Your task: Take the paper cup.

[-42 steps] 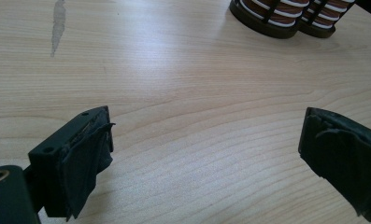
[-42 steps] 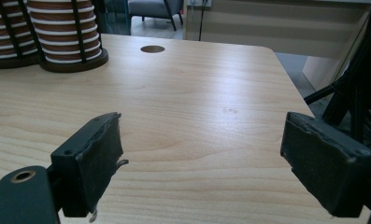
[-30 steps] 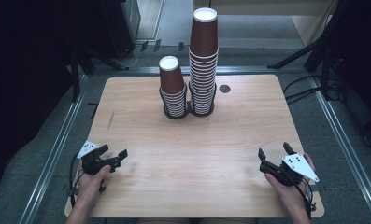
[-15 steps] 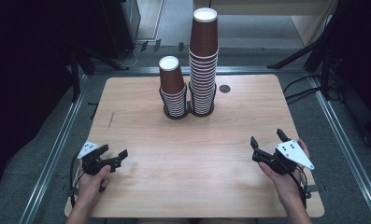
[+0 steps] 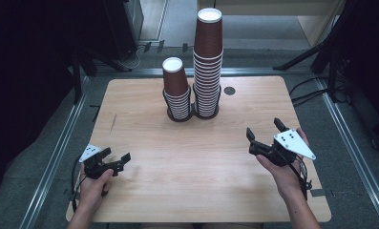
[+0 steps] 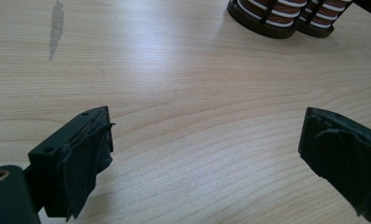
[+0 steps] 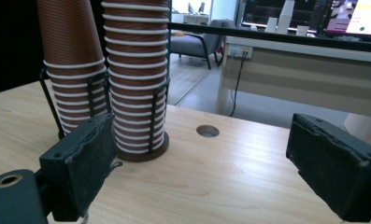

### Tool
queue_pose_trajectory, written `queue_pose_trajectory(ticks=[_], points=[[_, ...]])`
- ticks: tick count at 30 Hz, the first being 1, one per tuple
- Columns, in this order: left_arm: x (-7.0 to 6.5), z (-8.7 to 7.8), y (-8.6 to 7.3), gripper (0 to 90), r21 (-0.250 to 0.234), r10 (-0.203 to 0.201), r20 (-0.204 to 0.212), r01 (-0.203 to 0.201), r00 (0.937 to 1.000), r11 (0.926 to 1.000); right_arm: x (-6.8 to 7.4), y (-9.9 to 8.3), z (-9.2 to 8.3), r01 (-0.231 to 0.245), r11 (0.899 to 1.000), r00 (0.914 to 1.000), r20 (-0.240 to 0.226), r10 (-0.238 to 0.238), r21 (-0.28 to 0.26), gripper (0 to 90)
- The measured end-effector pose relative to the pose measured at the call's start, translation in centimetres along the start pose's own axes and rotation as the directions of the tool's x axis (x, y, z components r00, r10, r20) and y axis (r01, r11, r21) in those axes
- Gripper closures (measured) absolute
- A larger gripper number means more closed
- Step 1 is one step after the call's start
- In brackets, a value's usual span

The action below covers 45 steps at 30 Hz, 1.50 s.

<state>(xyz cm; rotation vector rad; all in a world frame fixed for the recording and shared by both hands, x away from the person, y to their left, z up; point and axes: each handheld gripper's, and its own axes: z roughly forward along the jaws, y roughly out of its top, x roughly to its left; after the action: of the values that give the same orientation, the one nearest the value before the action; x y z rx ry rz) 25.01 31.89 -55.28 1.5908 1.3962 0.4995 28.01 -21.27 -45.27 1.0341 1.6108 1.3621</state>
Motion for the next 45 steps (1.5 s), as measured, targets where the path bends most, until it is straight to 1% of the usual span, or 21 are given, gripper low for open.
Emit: queue_pose_trajectory(ticks=[5,7,10,12,21,33,37,38,45], points=[[0.0,0.0,0.0,3.2,0.0,0.0,0.001,0.0,1.0,1.0,0.3,1.2,0.7,-0.01,1.0,0.9999,-0.013,0.009,-0.014,8.5],[0.0,0.0,0.0,3.2,0.0,0.0,0.001,0.0,1.0,1.0,0.4,1.7,0.9,-0.022,1.0,0.9996,-0.019,0.022,-0.016,8.2],[0.0,0.0,0.0,3.2,0.0,-0.001,0.002,0.001,1.0,1.0,0.6,2.4,1.3,-0.019,1.0,0.9996,-0.021,0.018,-0.023,8.1],[0.0,0.0,0.0,3.2,0.001,0.001,0.002,-0.001,1.0,1.0,0.7,2.9,1.6,-0.027,0.999,0.9994,-0.024,0.026,-0.028,8.0],[0.0,0.0,0.0,3.2,-0.001,-0.001,0.005,0.001,1.0,1.0,1.2,4.6,3.0,-0.019,0.999,0.9994,-0.03,0.018,-0.041,7.4],[0.0,0.0,0.0,3.2,-0.002,-0.003,0.011,0.003,0.9999,1.0,2.5,7.1,5.2,0.002,0.998,0.9985,-0.054,-0.005,-0.062,7.4],[0.0,0.0,0.0,3.2,-0.001,-0.005,0.012,0.005,0.9999,1.0,2.7,7.6,5.7,-0.006,0.998,0.9981,-0.061,0.002,-0.065,7.2],[0.0,0.0,0.0,3.2,0.0,-0.004,0.012,0.004,0.9999,1.0,2.9,8.1,6.2,-0.012,0.998,0.9979,-0.065,0.007,-0.066,7.1],[0.0,0.0,0.0,3.2,-0.001,-0.006,0.014,0.006,0.9999,1.0,3.3,9.4,7.5,-0.015,0.997,0.9971,-0.075,0.009,-0.075,6.7]])
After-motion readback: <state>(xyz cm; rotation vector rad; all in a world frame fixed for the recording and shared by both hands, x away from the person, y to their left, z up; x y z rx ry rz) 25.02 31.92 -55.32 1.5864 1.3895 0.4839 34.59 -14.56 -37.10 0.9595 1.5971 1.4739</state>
